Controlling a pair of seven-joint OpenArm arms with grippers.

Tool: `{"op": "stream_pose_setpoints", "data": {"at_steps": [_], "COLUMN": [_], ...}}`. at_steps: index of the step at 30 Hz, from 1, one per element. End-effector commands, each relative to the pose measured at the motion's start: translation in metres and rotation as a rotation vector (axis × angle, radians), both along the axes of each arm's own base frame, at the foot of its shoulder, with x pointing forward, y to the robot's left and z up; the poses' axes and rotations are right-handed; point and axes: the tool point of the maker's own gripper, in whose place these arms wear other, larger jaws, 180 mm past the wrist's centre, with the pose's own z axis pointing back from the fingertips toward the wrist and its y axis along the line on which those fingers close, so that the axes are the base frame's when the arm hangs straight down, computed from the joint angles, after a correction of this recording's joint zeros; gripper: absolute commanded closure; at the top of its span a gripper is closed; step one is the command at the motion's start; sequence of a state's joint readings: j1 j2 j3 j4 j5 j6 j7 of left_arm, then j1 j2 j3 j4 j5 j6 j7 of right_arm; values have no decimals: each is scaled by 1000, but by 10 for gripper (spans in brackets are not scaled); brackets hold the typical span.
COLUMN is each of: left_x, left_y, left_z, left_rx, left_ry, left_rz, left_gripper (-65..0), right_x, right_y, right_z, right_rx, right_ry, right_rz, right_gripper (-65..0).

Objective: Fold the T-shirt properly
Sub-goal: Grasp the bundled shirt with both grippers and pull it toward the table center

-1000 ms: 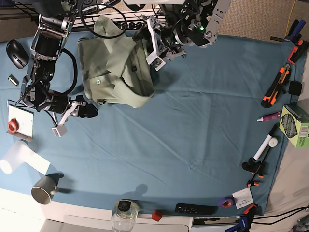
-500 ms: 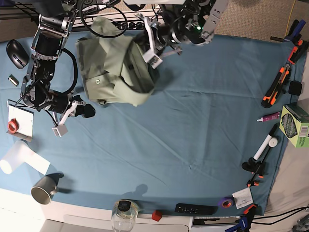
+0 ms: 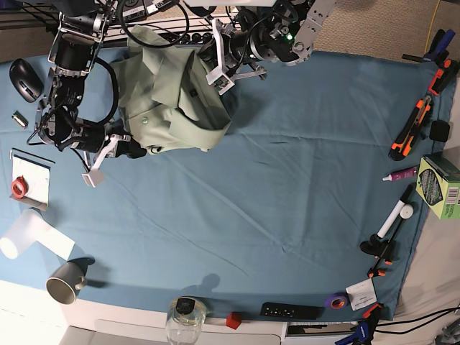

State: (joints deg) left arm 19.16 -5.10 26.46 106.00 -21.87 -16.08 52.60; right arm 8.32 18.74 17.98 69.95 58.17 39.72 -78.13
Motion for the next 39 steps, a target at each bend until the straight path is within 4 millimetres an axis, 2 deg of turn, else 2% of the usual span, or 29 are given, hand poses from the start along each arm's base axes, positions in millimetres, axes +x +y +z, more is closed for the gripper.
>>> {"op": "stream_pose_setpoints", "data": {"at_steps": [1, 5, 7, 12, 16, 20, 21, 22, 24, 25, 28, 31, 35, 39], "left_x": [4, 4, 4, 5, 6, 6, 6, 6, 6, 6, 9, 25, 44, 47], "left_y": [-4, -4, -4, -4, -4, -4, -4, -4, -4, -4, -2, 7, 12, 14], "left_z": [8, 8, 8, 8, 9, 9, 9, 9, 9, 9, 7, 3, 9, 11], "left_rx": [-27, -27, -27, -27, -27, -26, -27, -26, -27, -27, -9, 58, 54, 37], "left_ry": [-20, -20, -20, -22, -25, -25, -24, -24, -25, -25, -41, -91, -114, -104], "left_rz": [3, 3, 3, 2, 2, 2, 2, 3, 2, 3, 1, 20, 46, 60], "left_gripper": [0, 0, 0, 0, 0, 0, 0, 0, 0, 0, 0, 0, 0, 0], "right_x": [16, 27, 32, 33, 28, 21, 20, 20, 20, 20, 19, 11, -3, -16], "right_y": [-7, -8, -8, -3, 13, 23, 23, 23, 21, 22, 22, 23, 25, 27], "right_z": [20, 28, 33, 26, 18, 11, 10, 9, 9, 9, 9, 3, -6, -13], "right_rx": [1, -6, -5, 7, 38, 58, 58, 56, 53, 54, 51, 46, 61, 78], "right_ry": [-73, -105, -120, -73, -42, -20, -17, -15, -15, -17, -15, 14, 47, 73], "right_rz": [-15, -22, -24, -60, -46, -36, -37, -37, -37, -37, -29, -15, -12, -12], "right_gripper": [-2, -204, -263, -265, -265, -260, -234, -178, -25, 0, 0, 0, 0, 0]}}
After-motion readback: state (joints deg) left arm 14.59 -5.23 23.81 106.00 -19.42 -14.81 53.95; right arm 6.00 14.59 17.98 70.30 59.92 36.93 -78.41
